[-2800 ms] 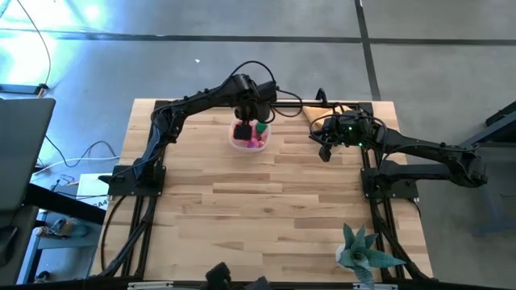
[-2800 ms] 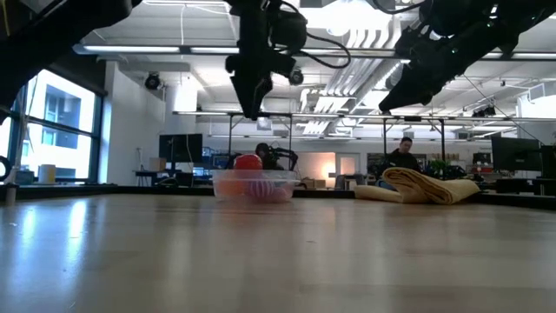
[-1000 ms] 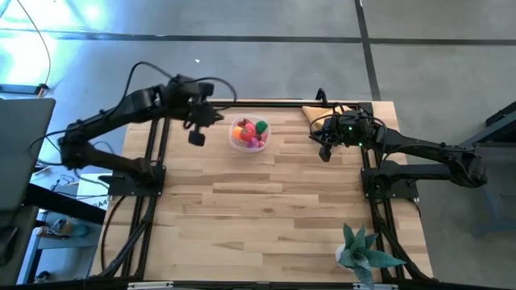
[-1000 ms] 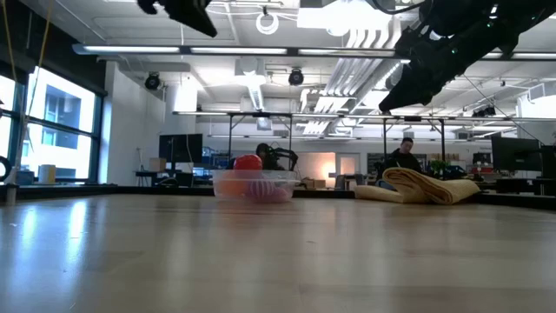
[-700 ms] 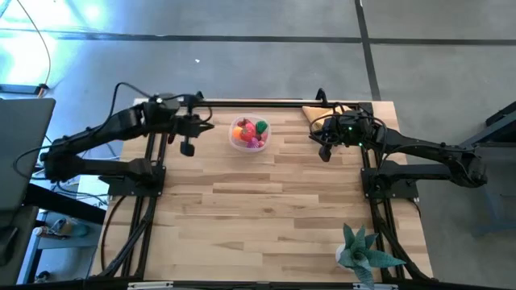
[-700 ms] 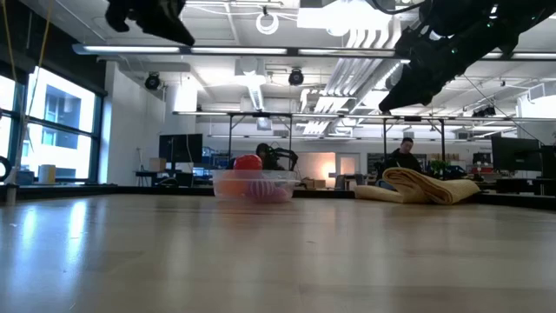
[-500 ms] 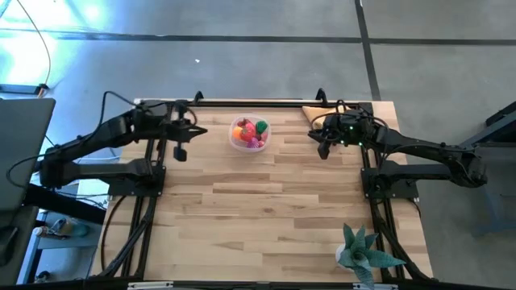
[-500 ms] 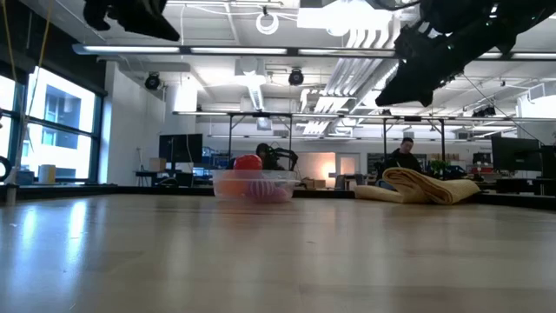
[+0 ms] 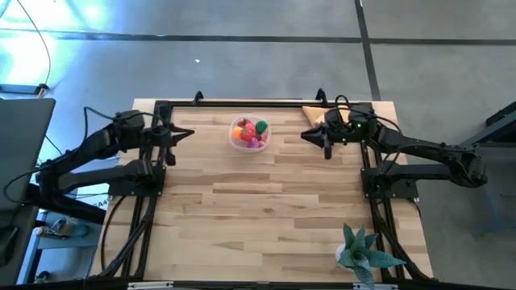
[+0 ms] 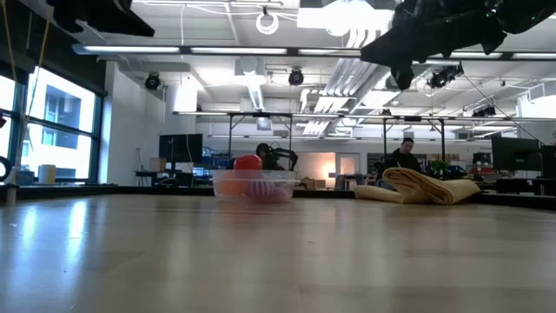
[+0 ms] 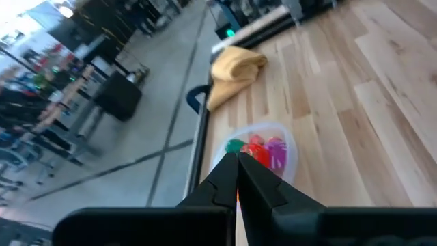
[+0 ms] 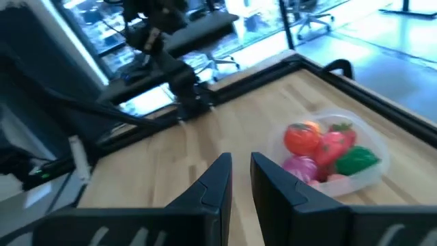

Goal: Pick and placing Produce into tupperware
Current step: Return to Home Position

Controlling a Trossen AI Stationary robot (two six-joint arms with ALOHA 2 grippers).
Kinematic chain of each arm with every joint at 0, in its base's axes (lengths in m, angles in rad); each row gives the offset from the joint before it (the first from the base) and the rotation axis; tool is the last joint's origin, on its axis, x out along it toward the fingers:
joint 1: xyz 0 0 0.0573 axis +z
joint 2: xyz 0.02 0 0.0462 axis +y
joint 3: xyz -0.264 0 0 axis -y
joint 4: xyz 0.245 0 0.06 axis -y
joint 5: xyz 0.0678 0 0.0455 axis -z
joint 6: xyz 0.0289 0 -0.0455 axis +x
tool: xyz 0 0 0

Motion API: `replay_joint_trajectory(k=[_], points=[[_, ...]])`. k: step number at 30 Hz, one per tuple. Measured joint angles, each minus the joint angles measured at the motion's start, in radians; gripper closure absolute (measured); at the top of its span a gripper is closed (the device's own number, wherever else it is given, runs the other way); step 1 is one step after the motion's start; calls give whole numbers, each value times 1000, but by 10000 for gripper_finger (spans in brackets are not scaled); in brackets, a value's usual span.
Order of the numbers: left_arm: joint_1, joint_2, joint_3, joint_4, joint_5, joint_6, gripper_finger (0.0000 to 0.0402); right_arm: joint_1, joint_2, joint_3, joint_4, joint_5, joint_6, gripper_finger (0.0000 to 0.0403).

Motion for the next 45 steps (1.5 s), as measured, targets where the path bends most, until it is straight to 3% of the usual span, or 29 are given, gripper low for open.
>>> replay_joint_trajectory(k=[9,15,21,26,30,35,45], points=[[0,-221,-55,18,-9,-71,399,19,0,0,-33,-23,47,359],[0,-320,-115,91,-40,-176,400,18,2,0,-29,115,105,359],[0,-397,-214,137,-40,-205,401,21,-32,0,100,-71,39,359],[0,-485,-261,156,-40,-227,399,21,-175,0,90,-94,44,359],[0,-481,-256,182,-40,-230,399,21,-341,0,42,-94,15,359],[0,-483,-255,181,-40,-230,399,25,-541,0,-116,-82,-12,359],[0,-483,-260,186,-35,-254,399,26,-842,0,-358,28,-39,359]])
